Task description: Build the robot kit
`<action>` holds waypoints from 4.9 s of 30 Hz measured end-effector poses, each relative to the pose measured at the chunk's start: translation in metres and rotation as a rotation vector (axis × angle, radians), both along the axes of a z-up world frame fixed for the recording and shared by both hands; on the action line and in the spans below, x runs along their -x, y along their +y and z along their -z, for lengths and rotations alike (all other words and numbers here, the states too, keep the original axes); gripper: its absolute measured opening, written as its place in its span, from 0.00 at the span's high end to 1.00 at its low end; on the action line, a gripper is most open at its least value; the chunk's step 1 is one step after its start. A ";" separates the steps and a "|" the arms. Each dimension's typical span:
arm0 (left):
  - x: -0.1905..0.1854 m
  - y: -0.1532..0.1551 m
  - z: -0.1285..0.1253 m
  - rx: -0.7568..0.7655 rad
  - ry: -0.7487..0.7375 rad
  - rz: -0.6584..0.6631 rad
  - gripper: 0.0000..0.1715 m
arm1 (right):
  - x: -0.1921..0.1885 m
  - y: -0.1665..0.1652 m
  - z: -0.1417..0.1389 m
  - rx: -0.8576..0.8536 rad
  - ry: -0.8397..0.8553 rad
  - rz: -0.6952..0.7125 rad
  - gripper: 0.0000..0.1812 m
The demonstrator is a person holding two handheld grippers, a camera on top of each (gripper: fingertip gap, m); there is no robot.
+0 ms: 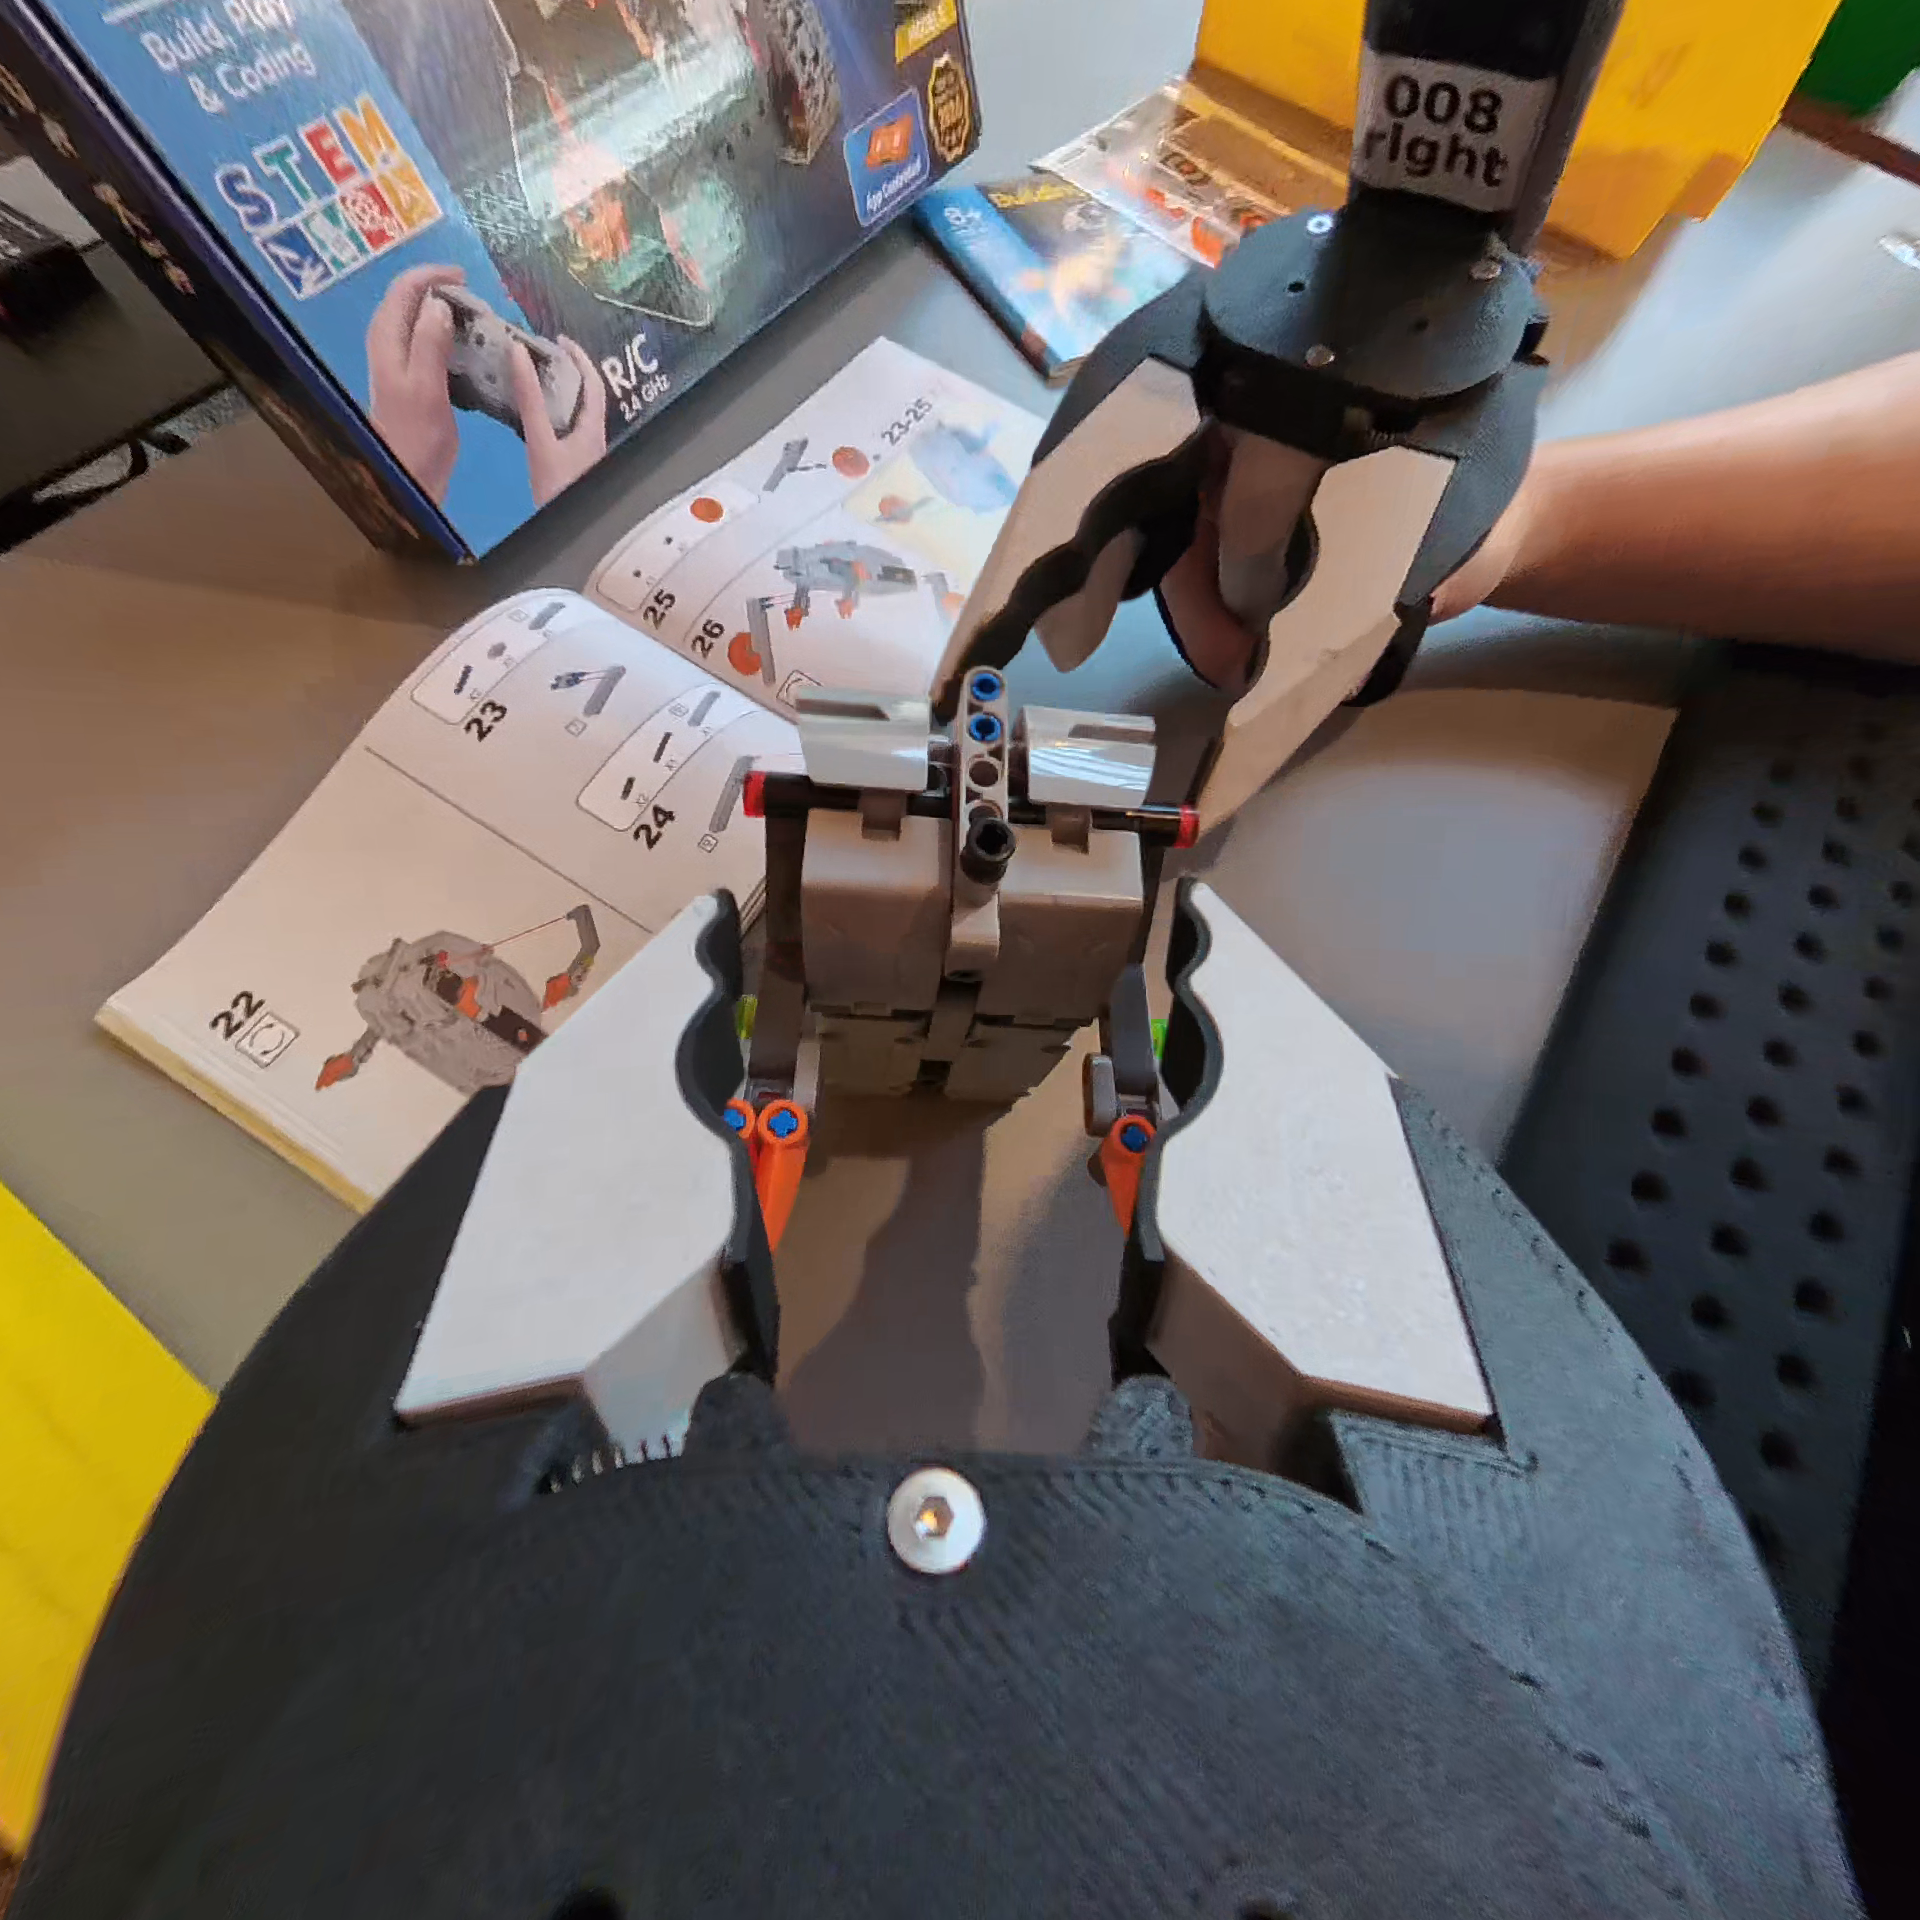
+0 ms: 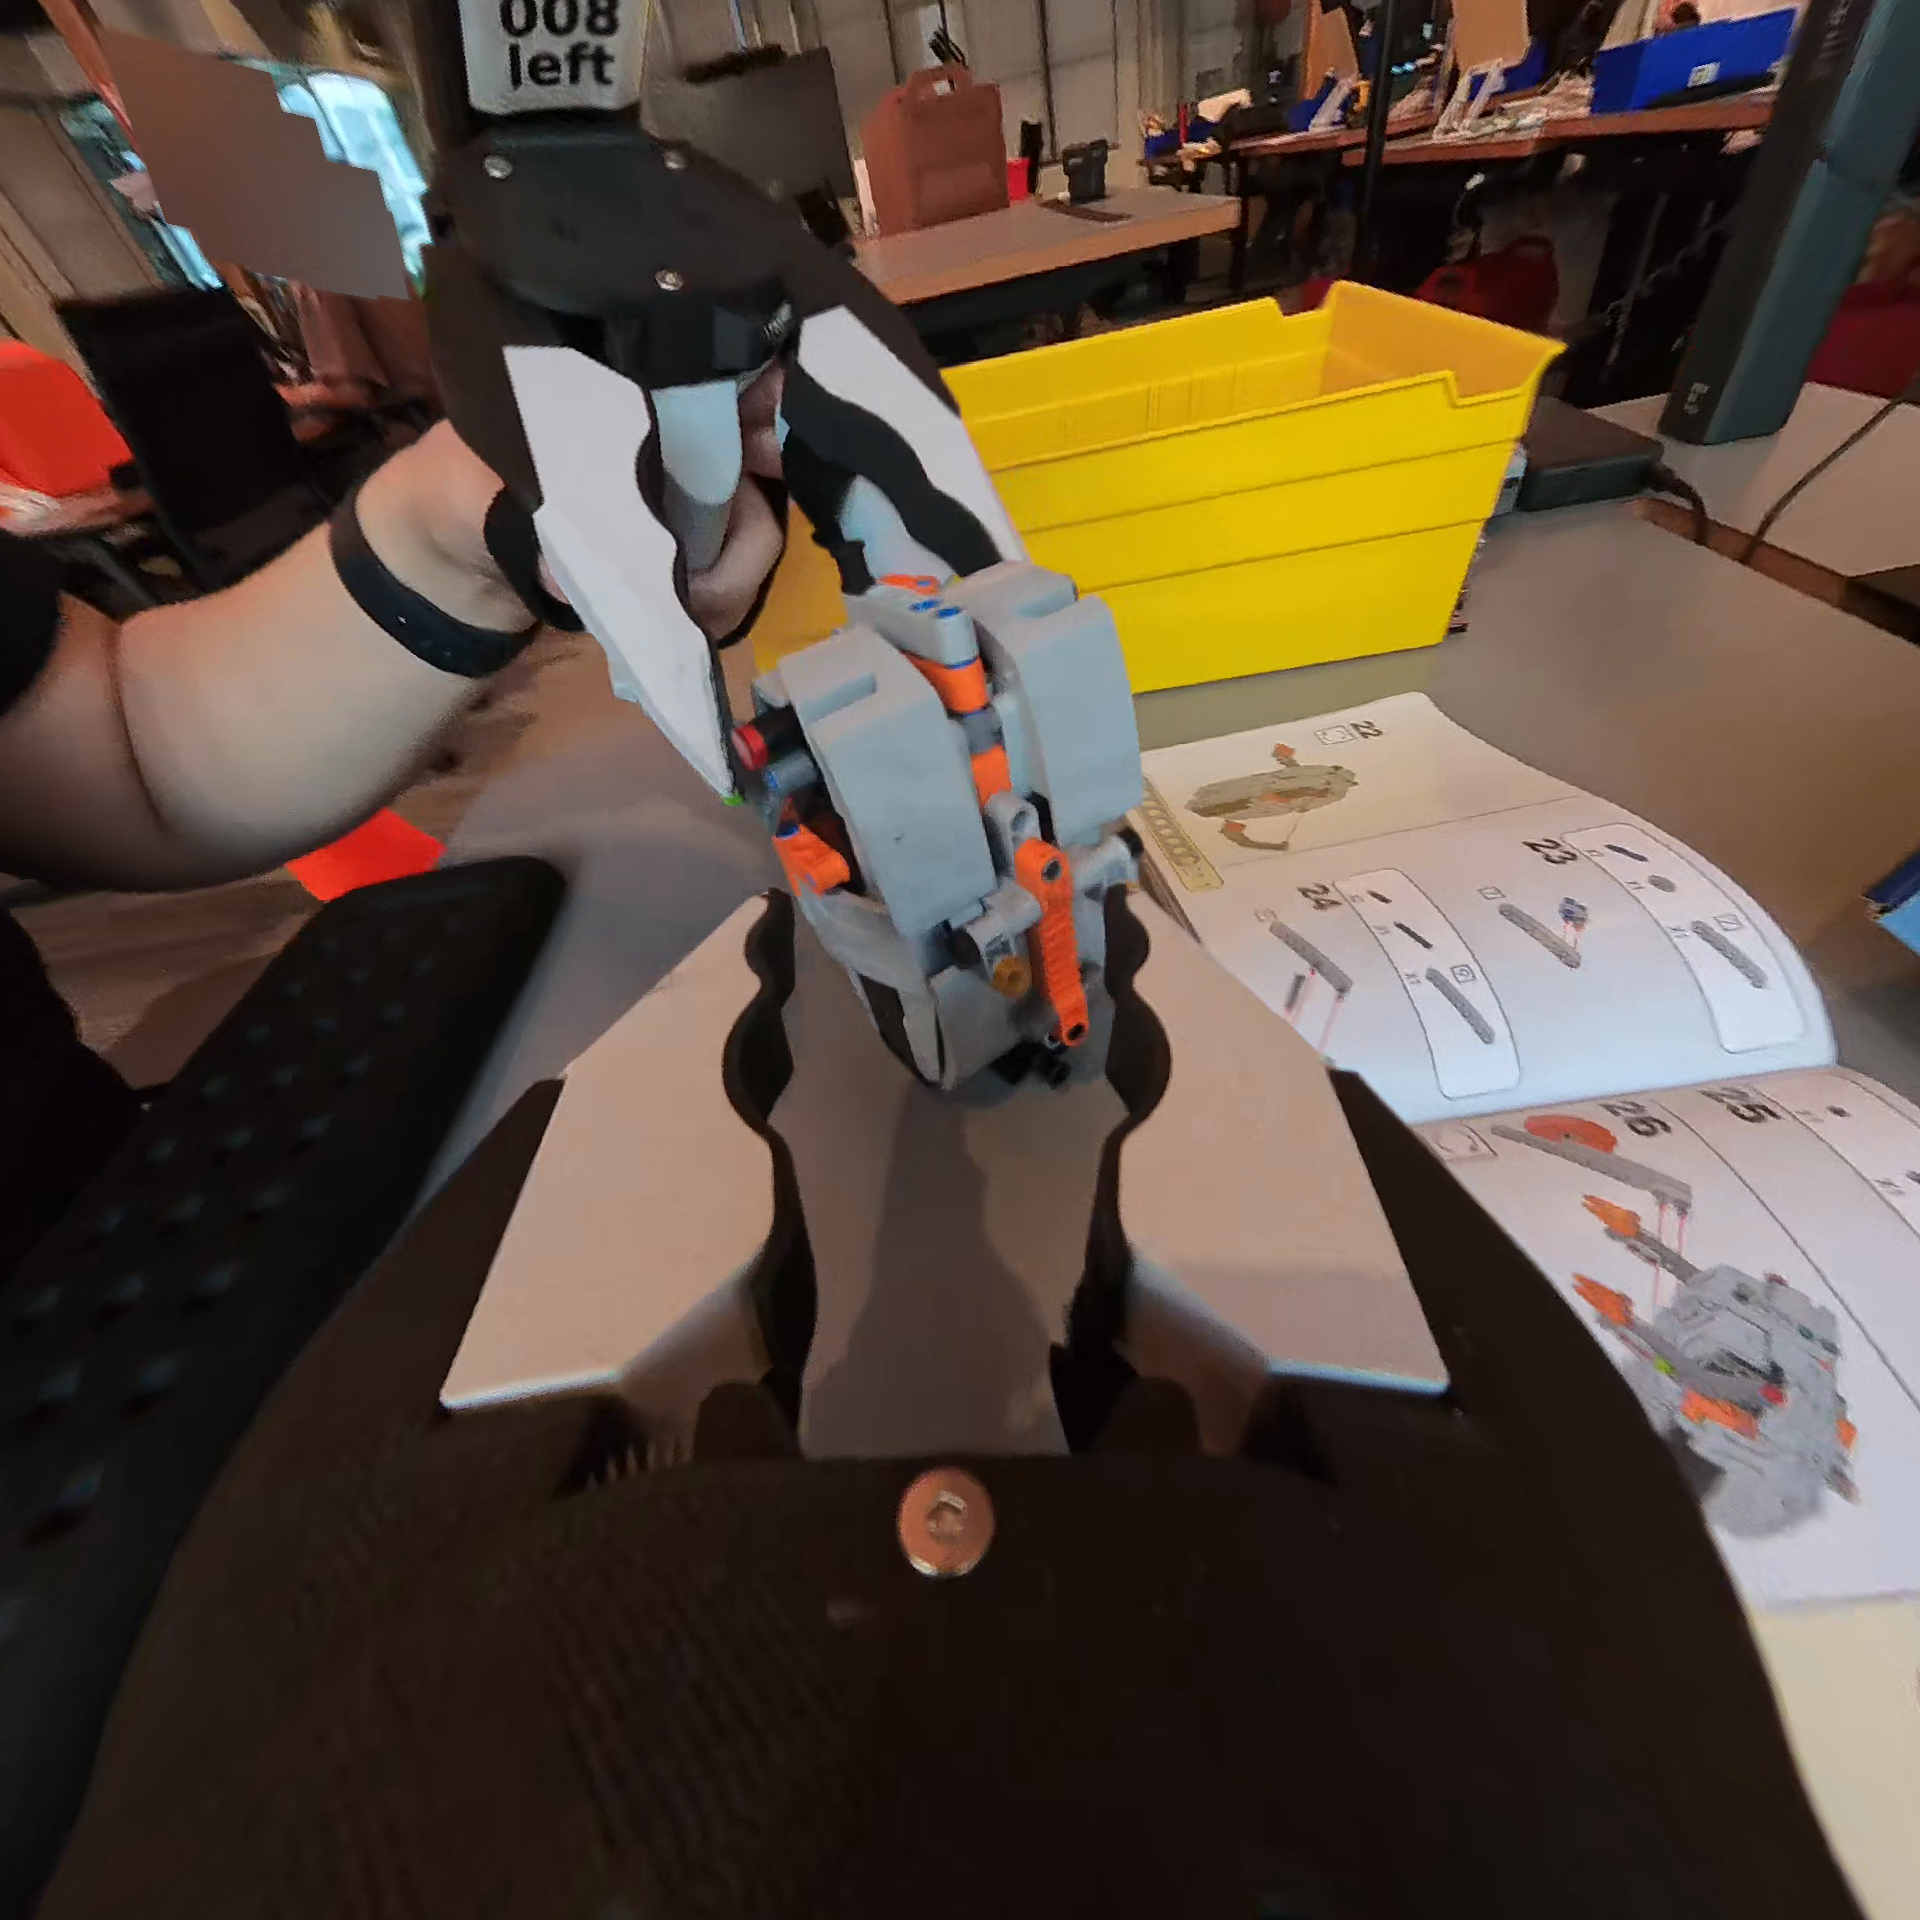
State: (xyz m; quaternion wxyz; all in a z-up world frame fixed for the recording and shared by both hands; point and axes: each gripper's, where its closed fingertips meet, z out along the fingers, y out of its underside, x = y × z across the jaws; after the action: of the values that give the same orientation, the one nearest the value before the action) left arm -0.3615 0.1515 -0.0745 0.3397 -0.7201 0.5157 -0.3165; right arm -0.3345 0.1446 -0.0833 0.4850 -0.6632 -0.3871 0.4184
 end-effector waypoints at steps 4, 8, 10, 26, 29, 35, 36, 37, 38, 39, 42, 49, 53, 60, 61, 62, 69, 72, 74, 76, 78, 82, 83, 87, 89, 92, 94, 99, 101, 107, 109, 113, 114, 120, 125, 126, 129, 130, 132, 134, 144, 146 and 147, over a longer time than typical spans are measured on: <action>0.003 -0.005 -0.010 0.046 0.004 0.010 0.55 | 0.012 -0.001 -0.006 0.002 0.028 -0.036 0.67; 0.003 -0.007 -0.001 0.084 0.121 0.042 0.54 | 0.014 0.001 -0.008 0.000 0.057 -0.016 0.69; 0.004 -0.005 0.004 0.075 0.180 0.030 0.57 | 0.013 0.001 -0.010 0.032 0.090 -0.023 0.71; 0.029 -0.011 0.012 0.070 0.299 -0.064 0.57 | 0.045 -0.007 -0.014 0.107 0.203 -0.072 0.72; 0.053 -0.007 0.012 0.076 0.308 -0.143 0.57 | 0.065 -0.001 -0.013 0.099 0.205 -0.084 0.75; 0.072 0.005 0.012 0.084 0.284 -0.234 0.56 | 0.031 -0.002 -0.016 0.174 0.242 -0.046 0.72; 0.073 0.006 0.012 0.082 0.285 -0.233 0.56 | 0.016 -0.001 -0.014 0.165 0.215 -0.010 0.71; 0.073 0.007 0.012 0.083 0.284 -0.230 0.56 | 0.001 0.000 -0.012 0.150 0.179 0.032 0.71; 0.074 0.009 0.012 0.084 0.281 -0.228 0.56 | -0.014 0.001 -0.009 0.132 0.143 0.075 0.71; 0.075 0.010 0.012 0.084 0.279 -0.226 0.56 | -0.030 0.002 -0.007 0.114 0.111 0.123 0.71; 0.079 0.012 0.012 0.091 0.268 -0.215 0.56 | -0.069 0.000 0.004 0.091 0.037 0.251 0.72; 0.082 0.014 0.013 0.108 0.262 -0.241 0.56 | -0.095 -0.011 0.013 0.108 -0.002 0.320 0.71; 0.080 0.015 0.013 0.109 0.267 -0.259 0.53 | -0.089 -0.014 0.015 0.080 -0.048 0.293 0.70; 0.087 0.020 -0.027 0.081 0.009 -0.389 0.47 | -0.084 -0.017 0.015 0.028 -0.090 0.279 0.69; 0.094 0.024 -0.041 0.022 -0.037 -0.423 0.47 | -0.085 -0.017 0.013 0.015 -0.093 0.286 0.69; 0.102 0.030 -0.057 -0.051 -0.082 -0.462 0.47 | -0.086 -0.016 0.012 0.001 -0.099 0.294 0.69; 0.176 0.069 -0.144 -0.462 -0.174 -0.622 0.63 | -0.102 -0.006 0.008 -0.089 -0.160 0.388 0.74; 0.186 0.093 -0.128 -0.319 -0.047 -0.557 0.68 | -0.106 -0.004 0.009 -0.100 -0.161 0.398 0.78; 0.199 0.114 -0.111 -0.281 0.099 -0.563 0.71 | -0.109 -0.002 0.010 -0.108 -0.163 0.407 0.80; 0.217 0.135 -0.094 -0.266 0.249 -0.602 0.78 | -0.111 0.001 0.012 -0.117 -0.155 0.412 0.82; 0.232 0.152 -0.075 -0.195 0.372 -0.644 0.84 | -0.109 0.002 0.015 -0.100 -0.146 0.397 0.85; 0.245 0.159 -0.023 0.069 0.544 -0.632 0.83 | -0.111 0.013 0.008 -0.063 -0.103 0.477 0.85; 0.250 0.156 -0.009 0.146 0.586 -0.626 0.82 | -0.108 0.014 0.000 -0.042 -0.064 0.501 0.83; 0.261 0.128 0.024 0.504 0.654 -0.636 0.89 | -0.086 0.022 -0.035 0.002 0.151 0.579 0.81; 0.267 0.114 0.032 0.589 0.696 -0.642 0.87 | -0.068 0.023 -0.041 0.011 0.170 0.536 0.80; 0.290 0.102 0.046 0.615 0.842 -0.636 0.89 | -0.054 0.028 -0.031 -0.010 0.085 0.492 0.80; 0.297 0.100 0.050 0.613 0.883 -0.616 0.93 | -0.054 0.028 -0.018 -0.014 0.019 0.487 0.80; 0.309 0.101 0.054 0.391 1.019 -0.471 0.90 | -0.057 0.026 -0.014 0.004 0.039 0.475 0.80; 0.316 0.110 0.049 0.165 1.088 -0.353 0.83 | -0.057 0.024 -0.018 0.014 0.071 0.467 0.79; 0.305 0.110 0.053 -0.027 1.088 0.028 0.83 | -0.047 0.017 -0.022 0.047 0.115 0.417 0.79; 0.319 0.103 0.060 0.024 1.180 0.091 0.85 | -0.047 0.016 -0.019 0.048 0.103 0.416 0.79; 0.319 0.102 0.067 0.033 1.211 0.132 0.88 | -0.049 0.012 -0.024 0.045 0.125 0.416 0.79; 0.320 0.101 0.070 0.036 1.222 0.137 0.86 | -0.050 0.011 -0.025 0.047 0.131 0.415 0.79; 0.326 0.100 0.081 0.023 1.262 0.169 0.90 | -0.051 0.007 -0.030 0.049 0.160 0.410 0.79; 0.325 0.102 0.084 0.010 1.282 0.177 0.92 | -0.050 0.006 -0.032 0.058 0.178 0.399 0.79; 0.325 0.101 0.084 0.009 1.285 0.179 0.90 | -0.050 0.005 -0.033 0.057 0.180 0.398 0.79; 0.327 0.098 0.084 0.010 1.292 0.183 0.88 | -0.050 0.004 -0.033 0.051 0.175 0.397 0.79; 0.327 0.098 0.083 0.011 1.285 0.179 0.87 | -0.050 0.003 -0.034 0.049 0.176 0.396 0.79; 0.326 0.098 0.083 0.024 1.271 0.170 0.87 | -0.049 0.003 -0.034 0.049 0.175 0.392 0.79; 0.326 0.098 0.083 0.031 1.274 0.176 0.87 | -0.049 0.003 -0.034 0.051 0.174 0.388 0.79; 0.333 0.092 0.086 0.048 1.344 0.215 0.91 | -0.048 0.001 -0.036 0.054 0.183 0.380 0.79; 0.335 0.090 0.089 0.050 1.375 0.225 0.90 | -0.048 0.000 -0.036 0.052 0.183 0.379 0.79; 0.336 0.088 0.091 0.051 1.390 0.231 0.93 | -0.049 0.000 -0.038 0.050 0.187 0.380 0.79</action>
State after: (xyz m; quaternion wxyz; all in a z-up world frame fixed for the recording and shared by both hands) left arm -0.6974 0.2397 -0.1657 -0.1212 -0.7038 0.6788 0.1709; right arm -0.2857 0.1444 -0.0458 0.5723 -0.6944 -0.1980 0.3887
